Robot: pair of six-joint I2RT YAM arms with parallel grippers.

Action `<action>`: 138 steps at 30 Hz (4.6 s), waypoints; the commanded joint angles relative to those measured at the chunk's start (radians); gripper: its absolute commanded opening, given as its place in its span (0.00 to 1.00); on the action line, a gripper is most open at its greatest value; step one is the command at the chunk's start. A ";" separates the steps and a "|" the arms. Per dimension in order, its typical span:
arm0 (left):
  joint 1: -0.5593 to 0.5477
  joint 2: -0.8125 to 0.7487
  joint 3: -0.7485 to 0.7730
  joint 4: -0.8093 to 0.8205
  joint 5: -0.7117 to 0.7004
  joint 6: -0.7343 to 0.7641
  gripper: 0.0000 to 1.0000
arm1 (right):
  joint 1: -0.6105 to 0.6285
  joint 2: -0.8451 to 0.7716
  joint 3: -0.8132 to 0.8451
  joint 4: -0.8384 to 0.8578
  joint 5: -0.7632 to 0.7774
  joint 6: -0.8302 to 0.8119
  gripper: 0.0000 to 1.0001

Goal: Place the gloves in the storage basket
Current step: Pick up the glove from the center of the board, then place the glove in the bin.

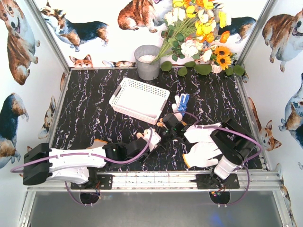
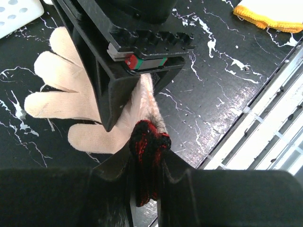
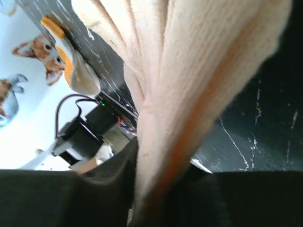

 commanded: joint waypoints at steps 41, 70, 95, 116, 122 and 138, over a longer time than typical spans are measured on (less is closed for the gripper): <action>1.049 -0.255 0.249 -0.301 0.152 0.184 1.00 | 0.000 0.244 0.932 -1.145 0.001 -1.307 0.00; 1.066 -0.272 0.158 -0.223 0.005 0.214 1.00 | -0.062 0.628 1.594 -1.291 0.056 -1.625 0.00; 1.069 -0.218 0.153 -0.216 0.042 0.224 1.00 | -0.181 0.776 1.742 -1.088 -0.185 -1.613 0.00; 1.069 -0.208 0.153 -0.214 0.063 0.223 1.00 | -0.218 0.871 1.861 -1.100 -0.193 -1.695 0.00; 1.069 -0.199 0.153 -0.214 0.070 0.223 1.00 | -0.225 0.903 1.869 -1.089 -0.205 -1.723 0.00; 1.068 -0.185 0.153 -0.214 0.072 0.227 1.00 | -0.228 0.980 1.869 -0.986 -0.236 -1.739 0.00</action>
